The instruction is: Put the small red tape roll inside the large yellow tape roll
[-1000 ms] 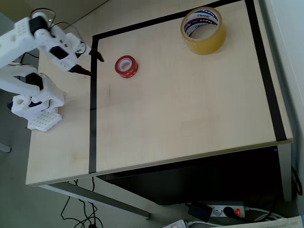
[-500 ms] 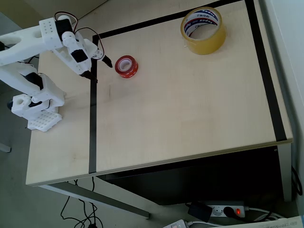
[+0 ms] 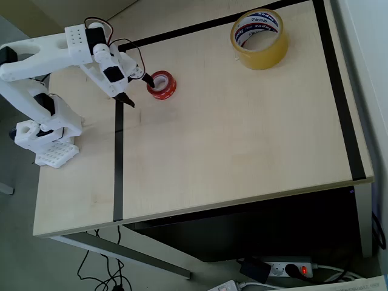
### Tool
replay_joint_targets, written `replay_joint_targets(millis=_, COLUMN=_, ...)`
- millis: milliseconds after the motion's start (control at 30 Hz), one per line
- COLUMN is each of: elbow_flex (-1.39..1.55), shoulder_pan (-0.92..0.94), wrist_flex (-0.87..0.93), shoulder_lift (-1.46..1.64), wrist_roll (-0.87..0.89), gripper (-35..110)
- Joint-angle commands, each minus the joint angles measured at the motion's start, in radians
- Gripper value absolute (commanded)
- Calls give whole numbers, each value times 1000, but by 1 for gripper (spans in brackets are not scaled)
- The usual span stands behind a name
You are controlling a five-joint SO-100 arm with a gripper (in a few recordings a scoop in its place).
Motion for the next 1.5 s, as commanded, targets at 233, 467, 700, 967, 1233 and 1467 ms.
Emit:
replay_joint_targets(millis=233, elbow_flex=-20, shoulder_pan=-48, wrist_flex=-130, shoulder_lift=-141, wrist_roll=-230, gripper=24)
replay_joint_targets(millis=467, elbow_flex=-98, shoulder_pan=-43, wrist_flex=-77, shoulder_lift=-80, wrist_roll=-230, gripper=20)
replay_joint_targets(millis=700, elbow_flex=-115, shoulder_pan=-41, wrist_flex=-163, shoulder_lift=-140, wrist_roll=-152, gripper=0)
replay_joint_targets(millis=967, elbow_flex=-284, shoulder_pan=34, wrist_flex=-164, shoulder_lift=-18, wrist_roll=-60, gripper=0)
replay_joint_targets(millis=1233, elbow_flex=-752, shoulder_pan=94, wrist_flex=-101, shoulder_lift=-17, wrist_roll=-23, gripper=0)
replay_joint_targets(millis=1467, elbow_flex=-1154, shoulder_pan=78, wrist_flex=-100, shoulder_lift=-241, wrist_roll=-23, gripper=0)
